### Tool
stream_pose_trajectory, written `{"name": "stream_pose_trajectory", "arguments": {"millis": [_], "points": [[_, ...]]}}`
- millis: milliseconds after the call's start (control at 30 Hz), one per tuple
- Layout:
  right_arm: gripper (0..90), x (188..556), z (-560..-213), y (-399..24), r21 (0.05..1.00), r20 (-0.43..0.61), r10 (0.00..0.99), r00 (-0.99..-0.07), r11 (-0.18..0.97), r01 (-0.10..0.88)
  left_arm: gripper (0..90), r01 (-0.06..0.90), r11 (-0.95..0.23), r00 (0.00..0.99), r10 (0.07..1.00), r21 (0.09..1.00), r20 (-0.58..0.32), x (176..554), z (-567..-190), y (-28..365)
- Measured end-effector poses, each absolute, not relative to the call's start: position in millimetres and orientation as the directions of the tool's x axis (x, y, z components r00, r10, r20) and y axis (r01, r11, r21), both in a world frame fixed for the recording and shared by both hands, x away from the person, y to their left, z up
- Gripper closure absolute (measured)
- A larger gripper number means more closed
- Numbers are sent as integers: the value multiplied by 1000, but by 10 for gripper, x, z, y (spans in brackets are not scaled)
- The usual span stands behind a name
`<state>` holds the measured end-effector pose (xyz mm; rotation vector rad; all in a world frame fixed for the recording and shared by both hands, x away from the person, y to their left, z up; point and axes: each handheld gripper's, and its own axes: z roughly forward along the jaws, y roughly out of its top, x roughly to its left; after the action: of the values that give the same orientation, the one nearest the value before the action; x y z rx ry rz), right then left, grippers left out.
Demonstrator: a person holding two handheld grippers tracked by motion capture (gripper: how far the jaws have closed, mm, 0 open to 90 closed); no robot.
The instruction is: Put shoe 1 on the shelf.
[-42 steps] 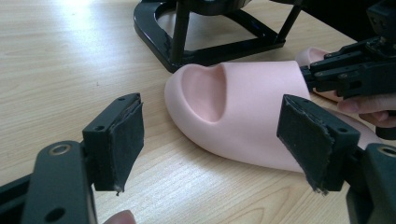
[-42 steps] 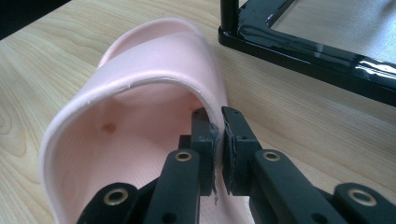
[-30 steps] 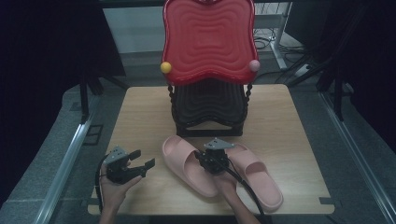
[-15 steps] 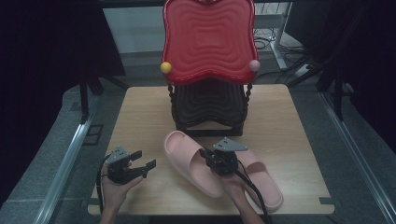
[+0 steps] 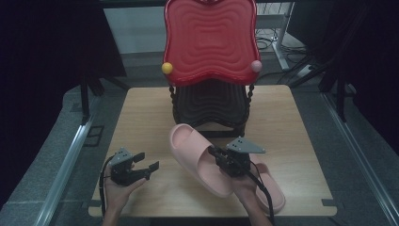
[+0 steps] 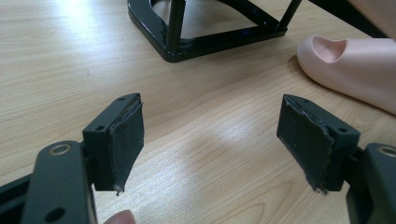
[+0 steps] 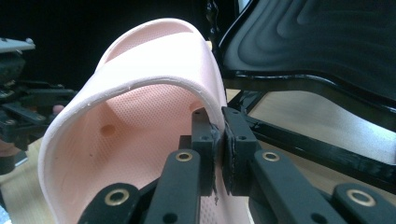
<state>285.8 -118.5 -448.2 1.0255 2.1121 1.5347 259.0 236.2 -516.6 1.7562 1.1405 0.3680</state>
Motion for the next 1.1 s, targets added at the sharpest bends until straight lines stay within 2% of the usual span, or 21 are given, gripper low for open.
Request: {"name": "stream_pose_trajectory", "arguments": {"millis": [267, 533, 867, 1100], "points": [[845, 2853, -4408, -1215, 925, 146, 701, -699, 154, 348, 231, 532, -88, 513, 825, 842, -237, 2594, -5176, 2362], [845, 2878, -4194, -1281, 928, 133, 675, -726, 173, 331, 231, 534, -88, 513, 825, 841, -239, 2602, -5185, 2350], [845, 2809, -3933, -1292, 959, 67, 744, -665, 136, 248, 232, 533, -88, 512, 825, 842, -237, 2599, -5181, 2352], [845, 2783, -3678, -1322, 976, 71, 758, -648, 81, 202, 232, 533, -88, 514, 824, 842, -239, 2597, -5179, 2344]]}}
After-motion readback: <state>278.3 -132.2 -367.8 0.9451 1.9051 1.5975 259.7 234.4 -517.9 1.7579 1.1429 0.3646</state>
